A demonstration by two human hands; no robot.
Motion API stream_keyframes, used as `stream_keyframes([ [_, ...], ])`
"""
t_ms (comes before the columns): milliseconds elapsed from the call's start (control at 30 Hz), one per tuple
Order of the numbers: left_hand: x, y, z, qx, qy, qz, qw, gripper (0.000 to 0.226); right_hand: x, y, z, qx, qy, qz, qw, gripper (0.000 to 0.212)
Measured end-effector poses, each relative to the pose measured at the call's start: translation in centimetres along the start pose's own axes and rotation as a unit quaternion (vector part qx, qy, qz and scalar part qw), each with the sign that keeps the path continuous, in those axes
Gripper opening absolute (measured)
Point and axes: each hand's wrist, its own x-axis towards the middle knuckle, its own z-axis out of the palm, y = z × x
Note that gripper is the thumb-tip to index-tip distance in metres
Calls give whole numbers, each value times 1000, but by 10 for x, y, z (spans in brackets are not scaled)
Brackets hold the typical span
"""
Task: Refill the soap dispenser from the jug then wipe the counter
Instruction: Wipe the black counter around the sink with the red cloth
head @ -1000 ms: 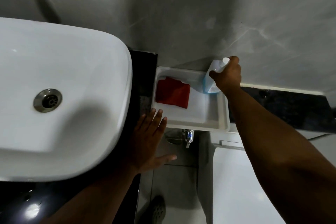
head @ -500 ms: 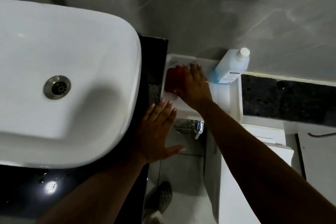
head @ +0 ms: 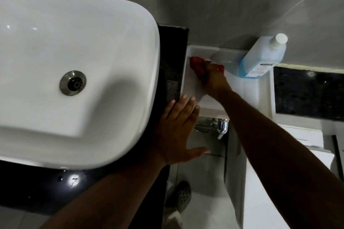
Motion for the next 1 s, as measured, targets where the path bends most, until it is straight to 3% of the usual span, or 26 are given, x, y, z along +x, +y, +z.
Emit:
stream_keyframes([
  [33, -1, 0, -1, 4, -1, -1, 1000, 102, -10, -8, -6, 72, 37, 30, 996, 19],
  [133, 0, 0, -1, 9, -11, 7, 1000, 104, -42, -20, -15, 205, 151, 70, 965, 28],
  [267, -3, 2, -11, 28, -27, 5, 999, 107, -112, -51, -16, 323, 223, 81, 916, 30],
  [367, -26, 9, -23, 5, -17, 10, 1000, 101, -165, -81, -5, 252, 217, 55, 941, 27],
  [500, -129, 8, -27, -71, 11, 0, 997, 95, -228, -119, 43, 187, 190, 20, 964, 29],
  [600, -220, -23, -27, -63, 15, -24, 998, 89, -265, -134, 98, -49, 70, -57, 995, 58],
  [667, -259, -59, -27, -45, 14, -53, 997, 86, -275, -132, 127, -243, -11, -60, 968, 86],
  [700, -273, -77, -27, -39, 17, -68, 997, 85, -276, -132, 134, -287, -20, -30, 957, 96],
  [767, -290, -110, -30, -22, 15, -99, 995, 85, -271, -133, 136, -287, 14, 20, 958, 97],
  [1000, -318, -191, -24, 4, 53, -219, 974, 84, -254, -169, 178, -363, 137, 102, 916, 68],
])
